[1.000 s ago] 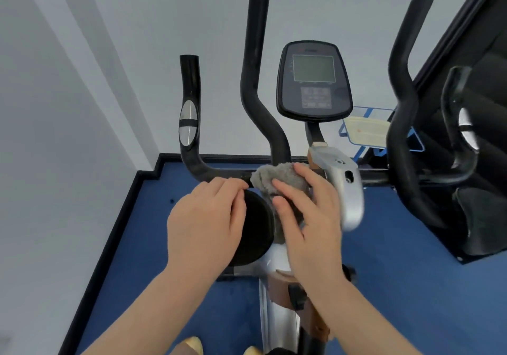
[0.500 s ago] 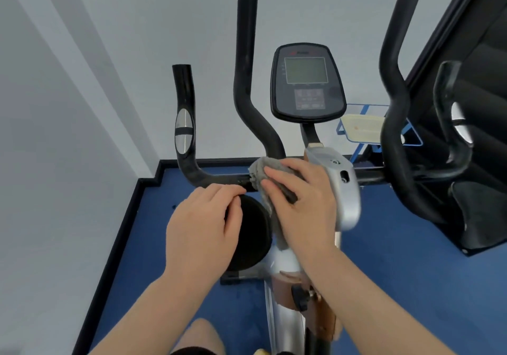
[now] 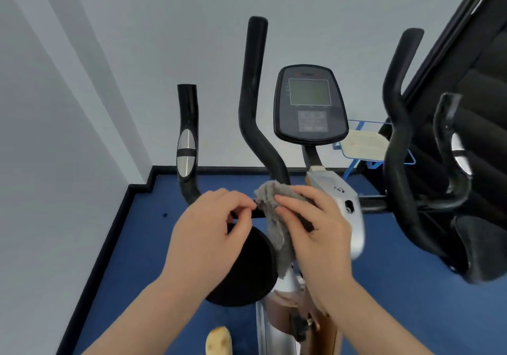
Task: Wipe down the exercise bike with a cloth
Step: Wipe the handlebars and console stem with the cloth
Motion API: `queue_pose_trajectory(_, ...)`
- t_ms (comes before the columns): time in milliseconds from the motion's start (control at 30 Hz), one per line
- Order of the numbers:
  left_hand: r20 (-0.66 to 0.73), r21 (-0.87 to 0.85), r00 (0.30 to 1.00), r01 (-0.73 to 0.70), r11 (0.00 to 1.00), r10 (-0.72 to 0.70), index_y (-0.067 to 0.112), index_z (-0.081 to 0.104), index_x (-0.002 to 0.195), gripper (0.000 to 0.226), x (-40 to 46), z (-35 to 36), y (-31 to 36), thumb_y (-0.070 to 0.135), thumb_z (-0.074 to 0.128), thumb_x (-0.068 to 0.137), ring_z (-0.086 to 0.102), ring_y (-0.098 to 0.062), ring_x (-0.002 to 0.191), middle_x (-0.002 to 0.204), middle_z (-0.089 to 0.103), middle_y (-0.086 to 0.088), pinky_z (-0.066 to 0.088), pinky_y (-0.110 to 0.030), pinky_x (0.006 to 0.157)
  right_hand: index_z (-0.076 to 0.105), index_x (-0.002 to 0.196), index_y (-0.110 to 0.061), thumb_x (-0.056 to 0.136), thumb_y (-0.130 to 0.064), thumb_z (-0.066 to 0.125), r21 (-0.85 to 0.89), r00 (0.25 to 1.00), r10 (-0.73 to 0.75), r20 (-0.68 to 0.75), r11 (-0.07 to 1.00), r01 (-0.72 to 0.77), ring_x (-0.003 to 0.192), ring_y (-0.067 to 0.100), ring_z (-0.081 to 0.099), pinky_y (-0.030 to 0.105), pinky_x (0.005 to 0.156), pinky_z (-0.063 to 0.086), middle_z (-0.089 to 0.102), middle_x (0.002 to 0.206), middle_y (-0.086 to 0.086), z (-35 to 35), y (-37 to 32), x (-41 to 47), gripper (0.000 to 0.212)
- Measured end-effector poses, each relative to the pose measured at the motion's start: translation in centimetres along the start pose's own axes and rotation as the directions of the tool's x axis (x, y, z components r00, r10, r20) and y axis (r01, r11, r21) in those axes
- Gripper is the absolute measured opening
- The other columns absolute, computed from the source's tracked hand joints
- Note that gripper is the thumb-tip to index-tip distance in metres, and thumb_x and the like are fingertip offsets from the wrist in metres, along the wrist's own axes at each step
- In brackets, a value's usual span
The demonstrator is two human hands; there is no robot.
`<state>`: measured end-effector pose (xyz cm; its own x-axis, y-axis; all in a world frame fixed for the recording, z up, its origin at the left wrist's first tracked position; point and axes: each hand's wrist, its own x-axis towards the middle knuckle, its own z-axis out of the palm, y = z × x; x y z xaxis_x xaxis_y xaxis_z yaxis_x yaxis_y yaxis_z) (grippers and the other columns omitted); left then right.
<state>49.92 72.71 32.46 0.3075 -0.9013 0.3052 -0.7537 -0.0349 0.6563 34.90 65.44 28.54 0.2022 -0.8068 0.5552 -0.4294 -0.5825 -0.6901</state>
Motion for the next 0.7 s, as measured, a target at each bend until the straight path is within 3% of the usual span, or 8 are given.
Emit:
queue_pose_trajectory(167, 0.071, 0.003, 0.997, -0.010, 1.000, 0.010, 0.032, 0.069, 0.090, 0.014, 0.3, -0.1, 0.0, 0.031, 0.055, 0.086, 0.054, -0.005, 0.084, 0.082, 0.061, 0.019, 0.045, -0.022, 0.071, 0.076, 0.102, -0.020, 0.088, -0.015, 0.070, -0.034, 0.999, 0.036, 0.019, 0.999, -0.036, 0.107, 0.014, 0.058, 0.025, 0.093, 0.046, 0.065, 0.113, -0.006, 1.6, -0.8, 4.2, 0.016)
queue_pose_trajectory(367, 0.057, -0.001, 0.998, 0.007, 1.000, -0.007, 0.032, 0.068, 0.087, 0.011, 0.3, 0.0, -0.2, 0.029, 0.058, 0.087, 0.054, -0.006, 0.082, 0.080, 0.061, 0.018, 0.046, -0.024, 0.069, 0.076, 0.100, -0.022, 0.088, -0.013, 0.069, 0.009, 0.997, 0.053, 0.056, 0.998, -0.054, 0.104, 0.005, 0.060, 0.033, 0.090, 0.051, 0.066, 0.110, -0.011, 0.3, -0.2, 3.3, 0.016)
queue_pose_trajectory(533, 0.047, 0.008, 0.999, 0.017, 1.000, -0.018, 0.034, 0.068, 0.086, 0.011, 0.1, 0.0, -0.4, 0.029, 0.058, 0.087, 0.053, -0.006, 0.082, 0.074, 0.060, 0.016, 0.045, -0.025, 0.067, 0.075, 0.101, -0.017, 0.091, -0.011, 0.064, 0.055, 0.996, 0.068, 0.055, 0.996, -0.071, 0.104, 0.005, 0.060, 0.026, 0.093, 0.048, 0.066, 0.112, -0.009, 2.3, -1.6, 7.5, 0.017)
queue_pose_trajectory(700, 0.020, 0.010, 1.000, 0.010, 1.000, -0.010, 0.031, 0.068, 0.085, 0.010, 0.2, 0.0, -0.2, 0.028, 0.058, 0.086, 0.053, -0.007, 0.077, 0.070, 0.058, 0.014, 0.045, -0.025, 0.066, 0.074, 0.103, -0.025, 0.089, -0.024, 0.068, -0.120, 1.000, 0.006, 0.025, 0.993, -0.003, 0.108, 0.006, 0.056, 0.014, 0.089, 0.040, 0.061, 0.124, -0.015, 2.2, -1.3, 4.5, 0.016)
